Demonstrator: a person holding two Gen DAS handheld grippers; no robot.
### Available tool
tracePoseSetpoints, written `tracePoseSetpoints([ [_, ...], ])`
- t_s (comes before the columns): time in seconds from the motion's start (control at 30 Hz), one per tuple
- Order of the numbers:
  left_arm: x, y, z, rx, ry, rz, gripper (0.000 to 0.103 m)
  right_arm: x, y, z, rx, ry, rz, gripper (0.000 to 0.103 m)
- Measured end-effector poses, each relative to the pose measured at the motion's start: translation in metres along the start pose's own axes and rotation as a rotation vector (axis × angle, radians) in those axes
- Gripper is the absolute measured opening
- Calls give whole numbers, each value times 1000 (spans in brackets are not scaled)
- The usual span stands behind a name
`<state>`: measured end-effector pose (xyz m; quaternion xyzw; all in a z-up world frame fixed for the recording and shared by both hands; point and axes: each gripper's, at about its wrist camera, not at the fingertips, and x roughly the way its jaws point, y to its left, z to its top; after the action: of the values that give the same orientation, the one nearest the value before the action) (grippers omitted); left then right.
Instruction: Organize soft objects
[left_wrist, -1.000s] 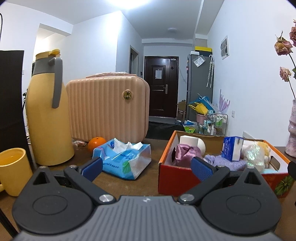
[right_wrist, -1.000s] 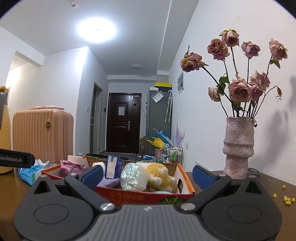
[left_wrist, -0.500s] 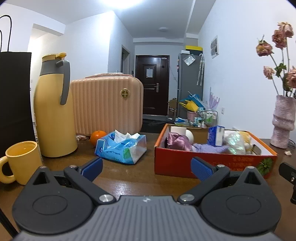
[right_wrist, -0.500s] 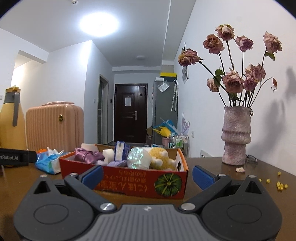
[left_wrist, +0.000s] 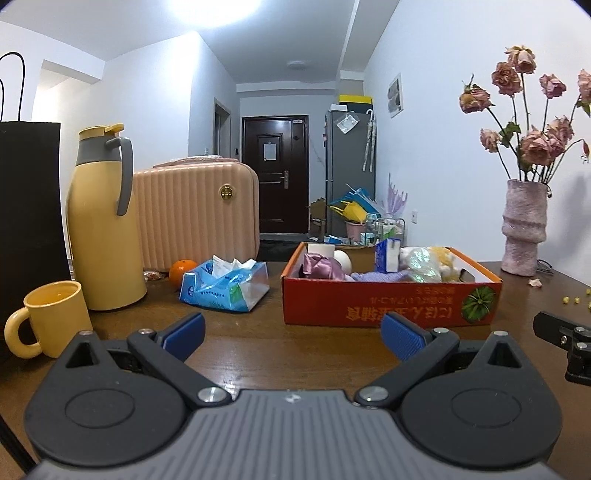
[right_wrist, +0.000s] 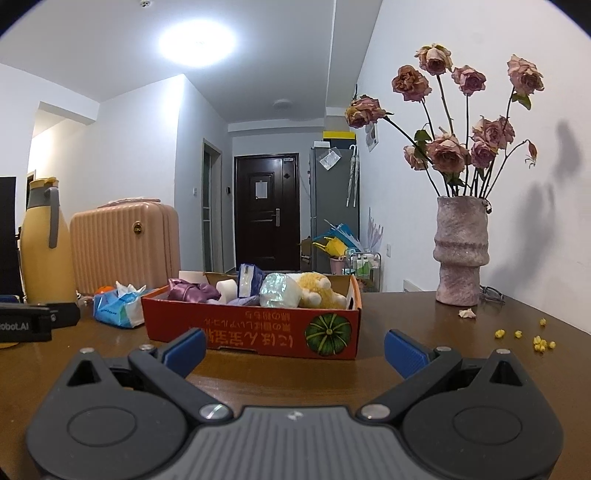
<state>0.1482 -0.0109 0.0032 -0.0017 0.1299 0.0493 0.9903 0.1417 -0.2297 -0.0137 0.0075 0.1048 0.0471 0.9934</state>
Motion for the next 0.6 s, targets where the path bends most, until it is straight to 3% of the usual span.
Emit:
tracePoseSetpoints([
  [0.6, -55, -2, -13, 20, 49, -48, 103, -64, -11, -7, 3, 84, 9, 103],
])
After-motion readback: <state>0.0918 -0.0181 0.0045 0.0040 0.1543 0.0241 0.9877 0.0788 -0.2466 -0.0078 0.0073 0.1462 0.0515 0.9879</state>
